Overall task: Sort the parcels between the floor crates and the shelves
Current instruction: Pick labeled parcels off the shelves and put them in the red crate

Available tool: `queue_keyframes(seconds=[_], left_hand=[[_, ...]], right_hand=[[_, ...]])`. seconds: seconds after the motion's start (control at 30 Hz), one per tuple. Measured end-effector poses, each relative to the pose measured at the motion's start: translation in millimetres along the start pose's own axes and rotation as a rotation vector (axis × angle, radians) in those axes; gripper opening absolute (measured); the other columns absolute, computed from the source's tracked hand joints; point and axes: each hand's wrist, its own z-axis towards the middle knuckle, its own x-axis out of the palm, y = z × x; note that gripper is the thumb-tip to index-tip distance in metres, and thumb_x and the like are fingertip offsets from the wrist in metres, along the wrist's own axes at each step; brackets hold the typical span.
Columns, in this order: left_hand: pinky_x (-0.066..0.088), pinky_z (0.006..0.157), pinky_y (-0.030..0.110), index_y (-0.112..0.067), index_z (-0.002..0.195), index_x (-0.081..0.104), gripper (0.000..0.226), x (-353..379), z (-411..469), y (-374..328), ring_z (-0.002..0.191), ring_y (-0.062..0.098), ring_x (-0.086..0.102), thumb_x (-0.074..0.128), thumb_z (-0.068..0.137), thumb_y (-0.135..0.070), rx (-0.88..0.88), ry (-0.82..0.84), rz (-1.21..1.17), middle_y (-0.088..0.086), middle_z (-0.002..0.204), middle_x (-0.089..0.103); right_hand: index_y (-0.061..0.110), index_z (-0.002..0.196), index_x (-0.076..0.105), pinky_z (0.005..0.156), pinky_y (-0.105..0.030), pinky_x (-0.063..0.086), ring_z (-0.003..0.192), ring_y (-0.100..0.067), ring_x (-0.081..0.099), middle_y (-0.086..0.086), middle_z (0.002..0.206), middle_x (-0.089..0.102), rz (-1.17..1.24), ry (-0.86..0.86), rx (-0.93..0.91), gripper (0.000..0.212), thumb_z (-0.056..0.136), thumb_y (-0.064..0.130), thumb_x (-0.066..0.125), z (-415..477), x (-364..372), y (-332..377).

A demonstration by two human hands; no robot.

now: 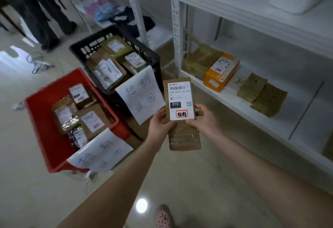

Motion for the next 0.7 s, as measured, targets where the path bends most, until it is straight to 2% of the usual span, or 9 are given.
queue_keyframes(seconds=[0.07, 0.17, 0.33, 0.47, 0.5, 0.6, 0.7], left_hand=[[0.055, 0.083, 0.030, -0.025, 0.125, 0.053, 0.047, -43, 11, -15, 0.100, 0.009, 0.063, 0.069, 0.082, -0.012, 0.057, -0.086, -0.024, -0.009, 0.116, 0.061], [0.052, 0.077, 0.026, -0.034, 0.124, 0.053, 0.044, -112, 28, -32, 0.093, 0.001, 0.063, 0.066, 0.083, -0.022, 0.117, -0.254, 0.034, -0.014, 0.114, 0.063], [0.051, 0.084, 0.035, -0.032, 0.128, 0.051, 0.045, -218, 53, -26, 0.100, 0.008, 0.061, 0.063, 0.085, -0.029, 0.081, -0.479, 0.091, -0.013, 0.114, 0.062], [0.049, 0.071, 0.026, -0.030, 0.129, 0.052, 0.046, -285, 72, -5, 0.089, 0.001, 0.061, 0.063, 0.084, -0.027, 0.035, -0.612, 0.042, -0.009, 0.119, 0.062], [0.049, 0.072, 0.027, -0.031, 0.128, 0.053, 0.046, -300, 77, 2, 0.090, 0.000, 0.061, 0.064, 0.084, -0.027, 0.011, -0.647, 0.048, -0.010, 0.120, 0.063], [0.050, 0.088, 0.035, -0.030, 0.129, 0.053, 0.046, -342, 97, 21, 0.102, 0.010, 0.061, 0.063, 0.084, -0.025, -0.088, -0.678, 0.100, -0.007, 0.124, 0.063], [0.049, 0.092, 0.036, -0.026, 0.135, 0.049, 0.052, -382, 127, 35, 0.109, 0.014, 0.060, 0.063, 0.085, -0.023, -0.210, -0.662, 0.115, -0.005, 0.128, 0.061]], right_hand=[[0.031, 0.132, 0.049, 0.087, -0.037, 0.050, 0.100, -0.012, 0.057, 0.006, 0.121, 0.063, 0.010, 0.018, -0.063, 0.069, 0.071, 0.027, 0.080, 7, 32, 44], [0.031, 0.136, 0.047, 0.089, -0.037, 0.049, 0.104, -0.015, 0.058, 0.004, 0.124, 0.062, 0.025, 0.075, -0.141, 0.071, 0.073, 0.028, 0.077, 16, 89, 105], [0.036, 0.136, 0.045, 0.076, -0.033, 0.047, 0.103, -0.016, 0.058, 0.006, 0.124, 0.061, -0.035, 0.201, -0.234, 0.065, 0.077, 0.034, 0.072, 24, 191, 173], [0.036, 0.141, 0.041, 0.074, -0.028, 0.041, 0.109, -0.015, 0.056, 0.007, 0.126, 0.061, -0.088, 0.351, -0.291, 0.068, 0.079, 0.030, 0.069, 37, 266, 202], [0.035, 0.141, 0.040, 0.073, -0.026, 0.040, 0.106, -0.013, 0.056, 0.007, 0.126, 0.061, -0.087, 0.393, -0.292, 0.069, 0.079, 0.027, 0.069, 42, 285, 207], [0.031, 0.143, 0.040, 0.077, -0.025, 0.045, 0.101, -0.012, 0.056, 0.004, 0.128, 0.061, -0.108, 0.532, -0.244, 0.070, 0.080, 0.016, 0.068, 61, 340, 215], [0.026, 0.142, 0.043, 0.092, -0.034, 0.049, 0.112, -0.018, 0.058, 0.001, 0.132, 0.059, -0.140, 0.649, -0.179, 0.071, 0.078, 0.010, 0.068, 89, 394, 223]])
